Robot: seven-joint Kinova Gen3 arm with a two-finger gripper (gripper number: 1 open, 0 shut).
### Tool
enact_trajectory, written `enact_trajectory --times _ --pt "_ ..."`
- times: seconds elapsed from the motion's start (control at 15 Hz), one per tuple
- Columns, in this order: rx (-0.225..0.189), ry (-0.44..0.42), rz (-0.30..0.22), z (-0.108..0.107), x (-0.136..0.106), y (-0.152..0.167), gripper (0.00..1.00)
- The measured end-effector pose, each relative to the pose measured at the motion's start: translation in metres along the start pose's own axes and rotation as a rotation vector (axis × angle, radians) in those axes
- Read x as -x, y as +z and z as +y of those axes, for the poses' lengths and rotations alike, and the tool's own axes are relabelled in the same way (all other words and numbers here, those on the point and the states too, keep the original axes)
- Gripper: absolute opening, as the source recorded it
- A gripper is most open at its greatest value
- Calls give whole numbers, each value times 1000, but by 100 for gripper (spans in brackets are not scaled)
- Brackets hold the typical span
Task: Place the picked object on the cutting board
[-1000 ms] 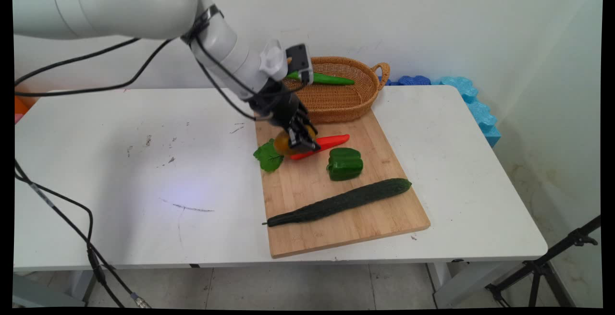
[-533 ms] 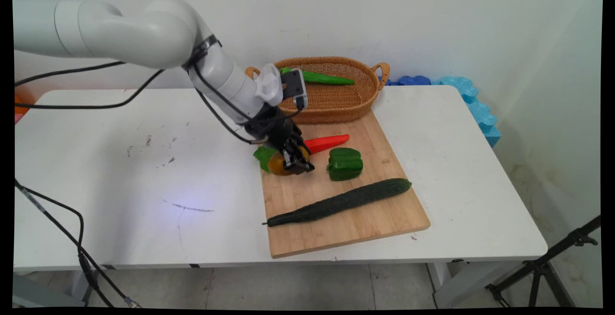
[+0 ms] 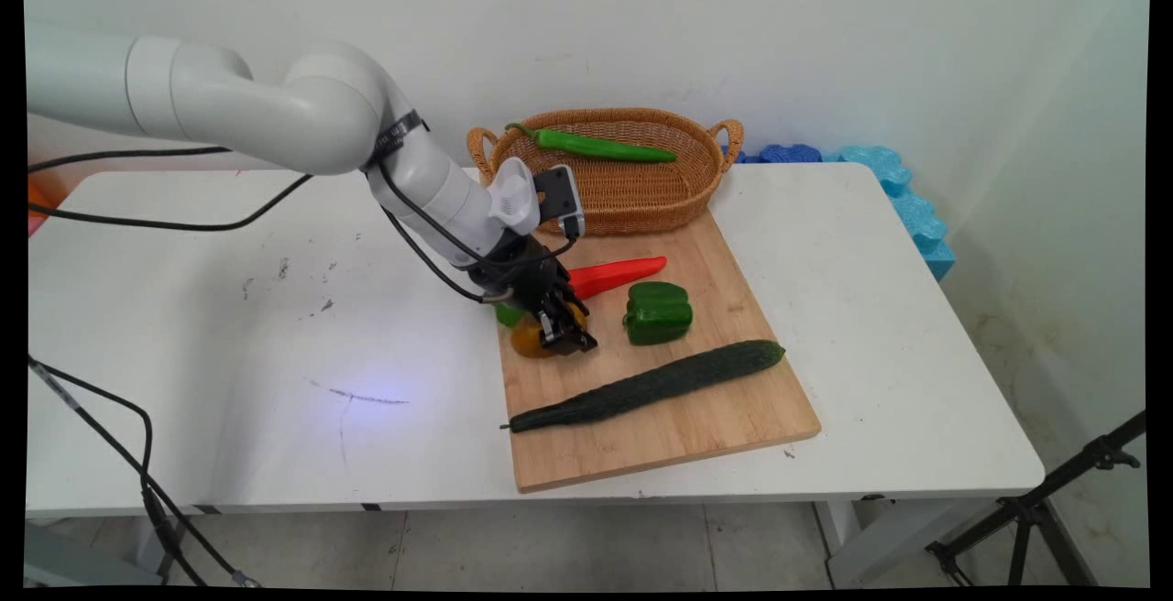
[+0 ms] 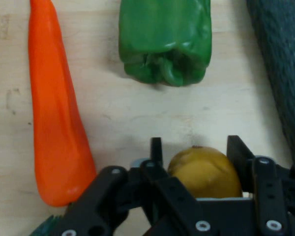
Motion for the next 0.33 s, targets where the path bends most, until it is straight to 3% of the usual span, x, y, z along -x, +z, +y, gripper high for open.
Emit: enact_trajectory --times 0.07,0.13,0.33 --pt "0 -2 1 0 1 2 0" --pt "-1 -4 4 0 1 4 100" --pt "-2 -9 11 0 3 10 100"
